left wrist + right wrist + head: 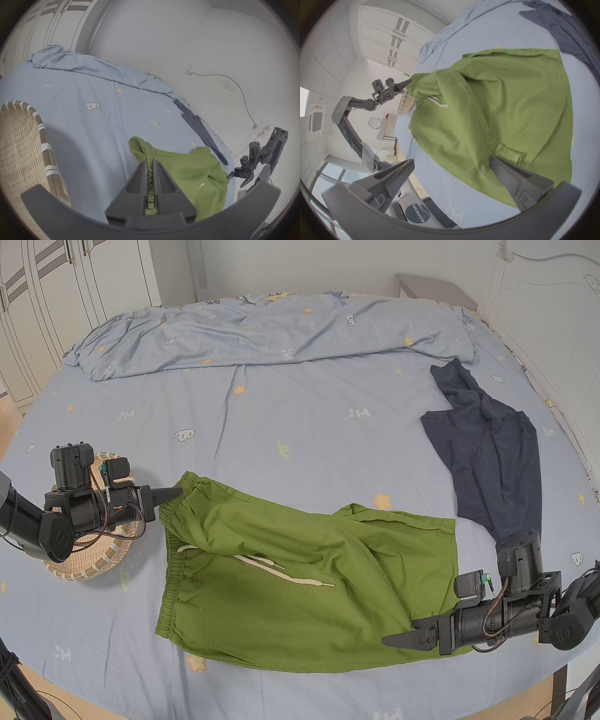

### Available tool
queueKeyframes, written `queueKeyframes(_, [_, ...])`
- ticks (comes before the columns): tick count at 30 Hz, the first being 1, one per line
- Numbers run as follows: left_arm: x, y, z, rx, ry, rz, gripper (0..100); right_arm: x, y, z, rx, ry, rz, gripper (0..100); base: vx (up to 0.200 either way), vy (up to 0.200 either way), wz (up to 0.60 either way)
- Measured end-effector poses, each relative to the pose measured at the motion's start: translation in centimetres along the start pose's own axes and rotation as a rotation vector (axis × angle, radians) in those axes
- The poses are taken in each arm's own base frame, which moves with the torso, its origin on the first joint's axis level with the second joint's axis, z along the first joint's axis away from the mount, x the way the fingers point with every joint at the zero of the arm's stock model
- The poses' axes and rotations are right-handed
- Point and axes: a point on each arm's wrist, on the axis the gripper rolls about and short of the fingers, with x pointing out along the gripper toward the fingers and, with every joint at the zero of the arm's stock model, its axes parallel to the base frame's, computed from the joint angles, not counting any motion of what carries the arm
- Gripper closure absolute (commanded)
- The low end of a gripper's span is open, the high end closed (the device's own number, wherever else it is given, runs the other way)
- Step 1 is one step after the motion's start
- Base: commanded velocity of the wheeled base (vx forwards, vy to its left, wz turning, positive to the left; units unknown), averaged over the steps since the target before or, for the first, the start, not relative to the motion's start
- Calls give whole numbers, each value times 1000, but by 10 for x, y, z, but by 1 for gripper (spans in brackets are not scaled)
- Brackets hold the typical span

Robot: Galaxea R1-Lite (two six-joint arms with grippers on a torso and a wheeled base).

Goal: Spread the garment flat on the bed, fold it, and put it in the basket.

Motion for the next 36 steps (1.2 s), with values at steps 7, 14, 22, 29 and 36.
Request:
queueKeyframes(7, [0, 1, -2, -1, 5, 2, 100, -4, 9, -2, -23, -3, 22, 0, 0, 0, 0])
queueKeyframes(14, [0, 1, -2, -2, 6, 2, 100, -17, 18, -1, -26, 0, 51, 0, 0, 0, 0])
queueKeyframes(22, [-1, 2, -3, -4, 6, 7, 100, -26, 13, 8, -63, -79, 8, 0, 0, 0, 0])
queueKeyframes(29, [0, 5, 1, -7, -4, 19, 100, -25, -11, 14, -185, -124, -212, 0, 0, 0, 0])
queueKeyframes(36, [-1, 10, 2, -13, -10, 36, 100, -17, -27, 14, -105, -101, -267, 0, 0, 0, 0])
